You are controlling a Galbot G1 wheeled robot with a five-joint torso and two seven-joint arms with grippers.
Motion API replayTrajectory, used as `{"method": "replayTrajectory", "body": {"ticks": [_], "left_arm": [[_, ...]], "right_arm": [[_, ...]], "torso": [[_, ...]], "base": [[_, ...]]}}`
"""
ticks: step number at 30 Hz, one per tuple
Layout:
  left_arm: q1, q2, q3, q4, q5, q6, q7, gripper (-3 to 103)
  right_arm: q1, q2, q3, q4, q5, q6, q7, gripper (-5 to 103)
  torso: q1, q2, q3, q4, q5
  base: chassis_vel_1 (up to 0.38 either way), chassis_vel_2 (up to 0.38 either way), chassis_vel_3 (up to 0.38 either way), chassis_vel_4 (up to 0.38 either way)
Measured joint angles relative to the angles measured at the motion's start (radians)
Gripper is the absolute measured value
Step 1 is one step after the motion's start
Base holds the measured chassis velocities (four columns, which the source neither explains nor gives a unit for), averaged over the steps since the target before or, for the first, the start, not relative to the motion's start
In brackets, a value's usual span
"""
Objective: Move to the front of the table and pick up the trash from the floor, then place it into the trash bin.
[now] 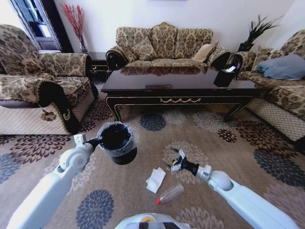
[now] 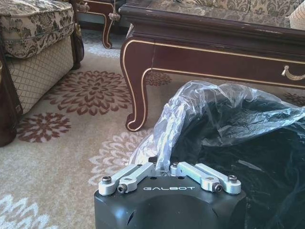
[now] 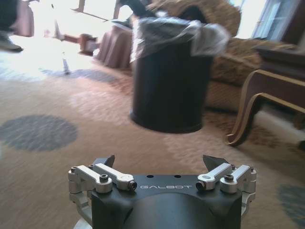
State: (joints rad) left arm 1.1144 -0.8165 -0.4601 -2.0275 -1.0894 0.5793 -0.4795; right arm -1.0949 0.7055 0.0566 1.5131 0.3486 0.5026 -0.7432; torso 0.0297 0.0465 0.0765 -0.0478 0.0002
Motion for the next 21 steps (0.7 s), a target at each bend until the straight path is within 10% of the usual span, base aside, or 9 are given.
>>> {"method": "replayTrajectory", "body": {"ticks": [7,21], "left_arm": [[0.038,0.022,-0.027,-0.020,-0.001,0.004,0.000,4],[0.048,0.077,-0.049,-0.039,-0.039,0.012,-0.017,4]], "right_arm": [[0.089,0.107,0.045,-0.157,-0.208,0.069,-0.416,100],[0.162,0.244,0.160,-0.378,-0.516,0.184,-0.545,100]], "torso": [[0.000,0.000,0.000,0.0004,-0.0005],[0.000,0.000,0.000,0.0004,-0.0002]], "base": [[0.000,0.000,0.000,0.000],[0.000,0.000,0.000,0.000]]}}
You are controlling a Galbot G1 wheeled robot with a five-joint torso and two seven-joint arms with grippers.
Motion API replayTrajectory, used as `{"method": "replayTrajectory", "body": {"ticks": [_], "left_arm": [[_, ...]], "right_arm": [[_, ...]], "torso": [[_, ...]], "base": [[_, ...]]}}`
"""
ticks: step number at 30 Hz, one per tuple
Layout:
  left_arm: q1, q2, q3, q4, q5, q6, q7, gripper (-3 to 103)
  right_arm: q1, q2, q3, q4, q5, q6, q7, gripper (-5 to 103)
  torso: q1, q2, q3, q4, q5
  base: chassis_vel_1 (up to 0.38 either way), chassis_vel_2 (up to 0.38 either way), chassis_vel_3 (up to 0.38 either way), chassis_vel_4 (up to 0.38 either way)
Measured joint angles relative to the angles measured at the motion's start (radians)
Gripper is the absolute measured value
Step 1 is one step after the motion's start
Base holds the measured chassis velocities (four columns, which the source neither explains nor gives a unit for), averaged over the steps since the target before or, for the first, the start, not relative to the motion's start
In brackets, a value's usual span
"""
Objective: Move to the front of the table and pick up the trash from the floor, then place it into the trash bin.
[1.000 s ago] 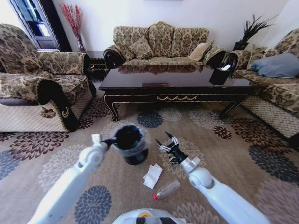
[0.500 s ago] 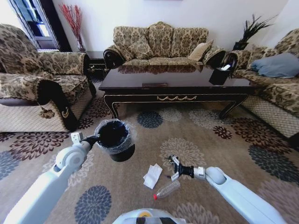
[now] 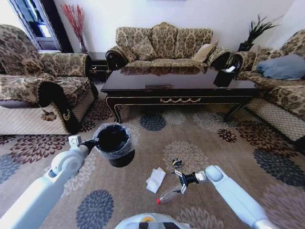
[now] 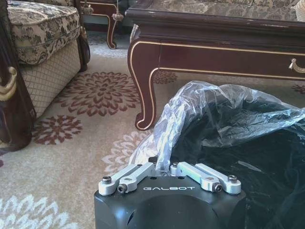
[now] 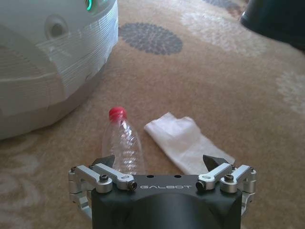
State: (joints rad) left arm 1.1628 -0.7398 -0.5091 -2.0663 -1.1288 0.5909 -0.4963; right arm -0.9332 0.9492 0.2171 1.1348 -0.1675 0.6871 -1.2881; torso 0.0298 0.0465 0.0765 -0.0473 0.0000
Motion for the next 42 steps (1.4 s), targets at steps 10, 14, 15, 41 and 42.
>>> {"method": "replayTrajectory", "body": {"ticks": [10,14,15,41,42], "left_arm": [[0.007,0.007,-0.005,-0.002,-0.005,0.002,-0.004,4],[0.012,0.007,-0.003,-0.006,-0.005,0.003,-0.006,4],[0.016,0.007,-0.004,-0.009,-0.005,0.004,-0.006,4],[0.031,0.026,-0.018,-0.034,-0.031,0.009,-0.021,4],[0.031,0.026,-0.018,-0.034,-0.031,0.009,-0.021,4]], "right_arm": [[0.007,0.050,0.064,-0.055,-0.133,0.043,-0.080,100],[0.008,0.080,0.083,-0.075,-0.178,0.069,-0.066,100],[0.012,0.101,0.104,-0.085,-0.222,0.096,-0.058,100],[0.029,0.192,0.176,-0.185,-0.371,0.114,-0.047,80],[0.029,0.192,0.176,-0.185,-0.372,0.114,-0.047,75]], "torso": [[0.000,0.000,0.000,-0.0001,0.0000],[0.000,0.000,0.000,-0.0002,0.0000],[0.000,0.000,0.000,-0.0002,0.0000],[0.000,0.000,0.000,-0.0001,0.0000],[0.000,0.000,0.000,-0.0001,0.0000]], "base": [[0.000,0.000,0.000,0.000],[0.000,0.000,0.000,0.000],[0.000,0.000,0.000,0.000],[0.000,0.000,0.000,0.000],[0.000,0.000,0.000,0.000]]}}
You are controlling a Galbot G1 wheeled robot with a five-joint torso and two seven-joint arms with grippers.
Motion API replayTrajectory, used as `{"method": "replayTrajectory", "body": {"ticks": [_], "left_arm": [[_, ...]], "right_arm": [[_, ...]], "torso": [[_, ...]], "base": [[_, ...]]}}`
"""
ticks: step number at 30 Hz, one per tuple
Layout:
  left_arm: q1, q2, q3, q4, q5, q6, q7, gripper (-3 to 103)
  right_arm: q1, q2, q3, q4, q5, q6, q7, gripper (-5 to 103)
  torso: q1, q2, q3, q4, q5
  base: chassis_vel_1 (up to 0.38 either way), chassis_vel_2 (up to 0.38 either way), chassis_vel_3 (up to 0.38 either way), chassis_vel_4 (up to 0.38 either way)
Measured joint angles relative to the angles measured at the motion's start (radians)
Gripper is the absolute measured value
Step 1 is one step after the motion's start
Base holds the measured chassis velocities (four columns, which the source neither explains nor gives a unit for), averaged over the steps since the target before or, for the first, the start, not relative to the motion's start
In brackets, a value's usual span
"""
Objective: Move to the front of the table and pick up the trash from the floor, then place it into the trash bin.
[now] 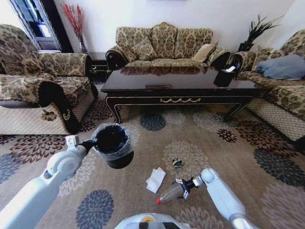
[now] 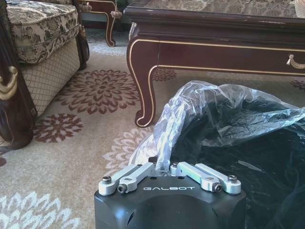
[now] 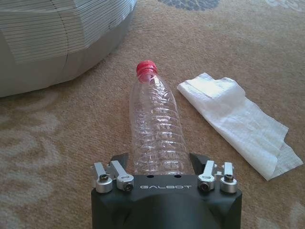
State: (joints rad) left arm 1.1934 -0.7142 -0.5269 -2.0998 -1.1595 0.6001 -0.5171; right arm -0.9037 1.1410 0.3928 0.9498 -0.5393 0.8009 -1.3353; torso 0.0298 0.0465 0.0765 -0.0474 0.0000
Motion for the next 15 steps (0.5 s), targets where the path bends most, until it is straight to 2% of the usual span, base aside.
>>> {"method": "replayTrajectory", "body": {"ticks": [2,3,6,8,9,11,14,15], "left_arm": [[-0.002,0.000,0.003,0.002,0.000,0.000,0.000,4],[-0.002,0.000,0.003,0.002,0.000,0.000,0.000,4],[-0.005,-0.005,0.009,0.005,-0.002,0.000,-0.001,4],[-0.005,-0.006,0.011,0.006,-0.002,0.000,-0.001,4],[-0.007,-0.008,0.014,0.008,-0.002,0.001,-0.001,4],[-0.007,-0.008,0.015,0.008,-0.002,0.001,-0.001,4],[-0.007,-0.010,0.017,0.007,-0.002,0.002,-0.001,4],[-0.007,-0.010,0.018,0.006,-0.001,0.002,-0.002,4]], "right_arm": [[0.000,0.000,0.001,0.000,-0.004,0.000,-0.004,64],[0.000,0.000,0.001,0.000,-0.004,0.000,-0.004,64],[0.003,-0.001,0.003,-0.004,-0.004,-0.001,-0.010,47],[0.004,-0.001,0.004,-0.005,-0.003,-0.001,-0.011,47],[0.005,0.000,0.006,-0.008,-0.003,-0.001,-0.014,38],[0.005,0.000,0.008,-0.009,-0.003,0.000,-0.016,38],[0.000,-0.013,0.008,0.004,0.032,-0.001,-0.019,29],[-0.001,-0.015,0.008,0.007,0.040,-0.002,-0.019,29]], "torso": [[0.000,0.000,0.000,0.0000,-0.0001],[0.000,0.000,0.000,0.0000,-0.0001],[0.000,0.000,0.000,0.0000,-0.0003],[0.000,0.000,0.000,0.0000,-0.0003],[0.000,0.000,0.000,0.0000,-0.0002],[0.000,0.000,0.000,0.0000,-0.0003],[0.000,0.000,0.000,0.0001,0.0004],[0.000,0.000,0.000,0.0000,0.0004]], "base": [[0.000,0.000,0.000,0.000],[0.000,0.000,0.000,0.000],[0.000,0.000,0.000,0.000],[0.000,0.000,0.000,0.000],[0.000,0.000,0.000,0.000],[0.000,0.000,0.000,0.000],[0.000,0.000,0.000,0.000],[0.000,0.000,0.000,0.000]]}}
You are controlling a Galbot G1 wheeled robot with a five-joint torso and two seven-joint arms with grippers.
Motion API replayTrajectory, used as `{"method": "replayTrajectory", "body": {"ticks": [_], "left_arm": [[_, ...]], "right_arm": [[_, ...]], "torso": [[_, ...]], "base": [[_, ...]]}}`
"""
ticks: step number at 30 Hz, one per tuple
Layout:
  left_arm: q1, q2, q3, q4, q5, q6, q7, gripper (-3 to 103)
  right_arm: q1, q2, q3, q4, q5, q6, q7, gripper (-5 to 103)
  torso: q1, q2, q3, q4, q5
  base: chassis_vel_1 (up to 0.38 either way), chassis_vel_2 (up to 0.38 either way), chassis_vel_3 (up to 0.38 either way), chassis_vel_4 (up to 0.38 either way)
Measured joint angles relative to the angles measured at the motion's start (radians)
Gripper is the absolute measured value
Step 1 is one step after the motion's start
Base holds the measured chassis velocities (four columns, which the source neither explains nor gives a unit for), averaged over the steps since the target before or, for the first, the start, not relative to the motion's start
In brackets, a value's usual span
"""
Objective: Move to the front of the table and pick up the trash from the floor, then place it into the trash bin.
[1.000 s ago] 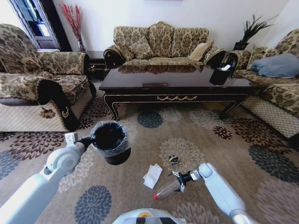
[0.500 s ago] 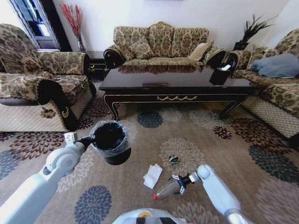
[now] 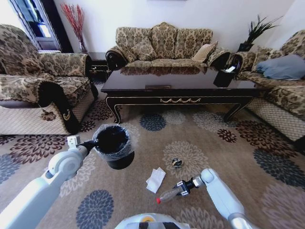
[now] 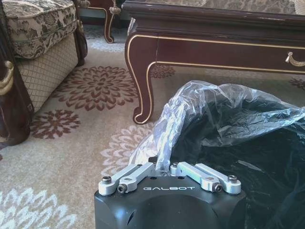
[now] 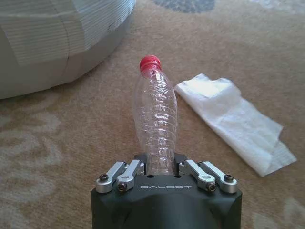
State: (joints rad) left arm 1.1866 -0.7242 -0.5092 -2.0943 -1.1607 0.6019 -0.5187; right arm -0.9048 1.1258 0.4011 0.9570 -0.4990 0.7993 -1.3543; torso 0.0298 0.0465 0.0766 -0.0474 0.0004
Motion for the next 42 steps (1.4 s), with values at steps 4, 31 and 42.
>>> {"method": "replayTrajectory", "body": {"ticks": [4,31,42], "left_arm": [[0.006,-0.008,0.010,-0.018,0.000,0.001,0.000,4],[0.015,-0.119,0.141,-0.002,0.071,0.008,0.003,4],[-0.109,-0.125,0.254,0.082,0.081,-0.021,0.031,4]], "right_arm": [[-0.004,-0.042,0.000,0.053,0.133,-0.003,0.009,22],[0.058,-0.251,-0.095,0.408,0.717,-0.138,0.685,22],[0.115,-0.270,-0.387,0.659,0.994,-0.258,1.044,22]], "torso": [[0.000,0.000,0.000,-0.0003,0.0001],[0.000,0.000,0.000,0.0002,-0.0003],[0.000,0.000,0.000,0.0004,-0.0004]], "base": [[0.000,0.000,0.000,0.000],[0.000,0.000,0.000,0.000],[0.000,0.000,0.000,0.000]]}}
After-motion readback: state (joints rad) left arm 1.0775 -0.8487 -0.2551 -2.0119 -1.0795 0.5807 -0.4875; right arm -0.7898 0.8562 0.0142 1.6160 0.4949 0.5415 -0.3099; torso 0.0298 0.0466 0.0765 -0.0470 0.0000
